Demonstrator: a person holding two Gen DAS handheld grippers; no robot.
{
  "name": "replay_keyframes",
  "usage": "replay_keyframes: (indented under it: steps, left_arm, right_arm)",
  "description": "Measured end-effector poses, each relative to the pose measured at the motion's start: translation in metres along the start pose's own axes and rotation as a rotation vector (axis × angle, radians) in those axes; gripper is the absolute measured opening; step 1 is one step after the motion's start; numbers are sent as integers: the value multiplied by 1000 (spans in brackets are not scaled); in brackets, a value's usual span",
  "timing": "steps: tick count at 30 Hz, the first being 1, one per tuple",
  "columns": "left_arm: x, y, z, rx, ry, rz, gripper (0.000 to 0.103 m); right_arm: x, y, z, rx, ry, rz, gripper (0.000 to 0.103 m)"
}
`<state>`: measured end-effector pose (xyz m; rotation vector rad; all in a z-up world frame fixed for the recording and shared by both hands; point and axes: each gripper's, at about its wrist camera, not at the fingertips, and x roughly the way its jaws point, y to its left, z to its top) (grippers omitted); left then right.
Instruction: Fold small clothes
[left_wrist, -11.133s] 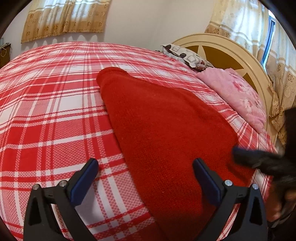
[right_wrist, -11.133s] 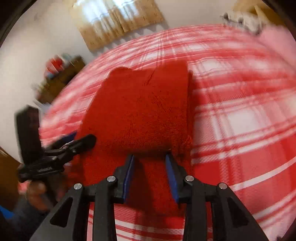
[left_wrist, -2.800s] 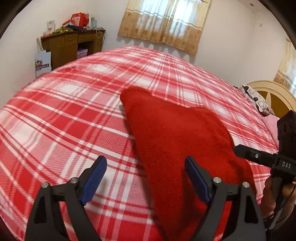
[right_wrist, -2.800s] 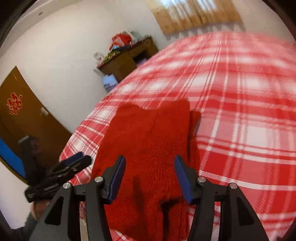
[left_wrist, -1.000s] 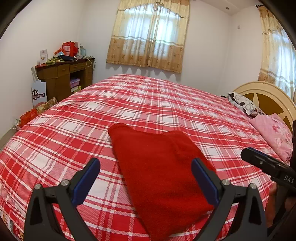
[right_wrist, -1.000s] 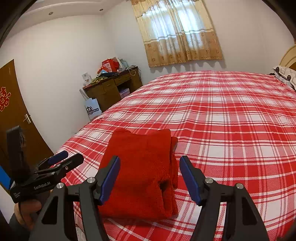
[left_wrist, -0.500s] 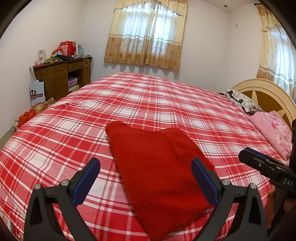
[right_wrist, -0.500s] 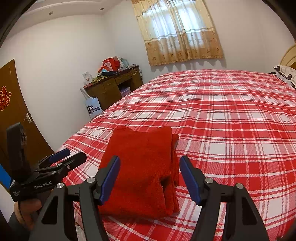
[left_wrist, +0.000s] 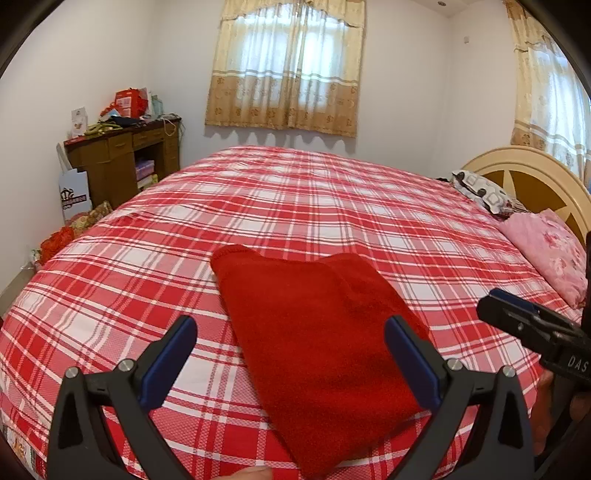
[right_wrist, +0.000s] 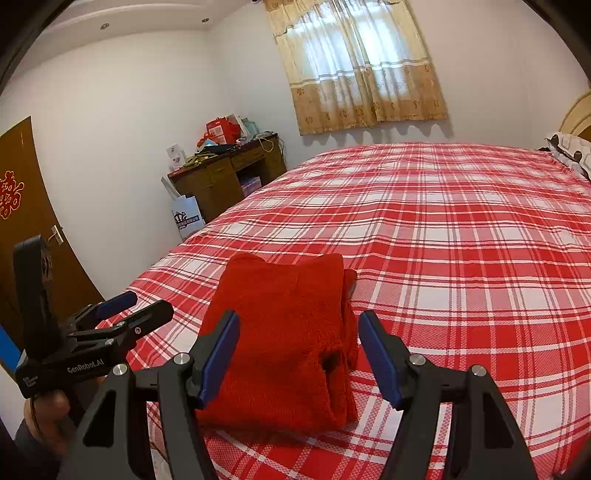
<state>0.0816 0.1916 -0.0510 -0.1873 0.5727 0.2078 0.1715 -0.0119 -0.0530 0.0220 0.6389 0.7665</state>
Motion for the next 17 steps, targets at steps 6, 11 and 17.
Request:
replay_keyframes:
  steps: [6, 11, 17]
  left_arm:
    - [-2, -1, 2, 21, -10, 41, 103]
    - [0, -2, 2, 38, -12, 54, 103]
    - [1, -1, -1, 42, -19, 50, 103]
  right_arm:
    - [-1, 1, 0, -5, -2, 2, 68]
    - [2, 3, -3, -12, 11, 5, 68]
    - [2, 2, -4, -12, 17, 7, 68]
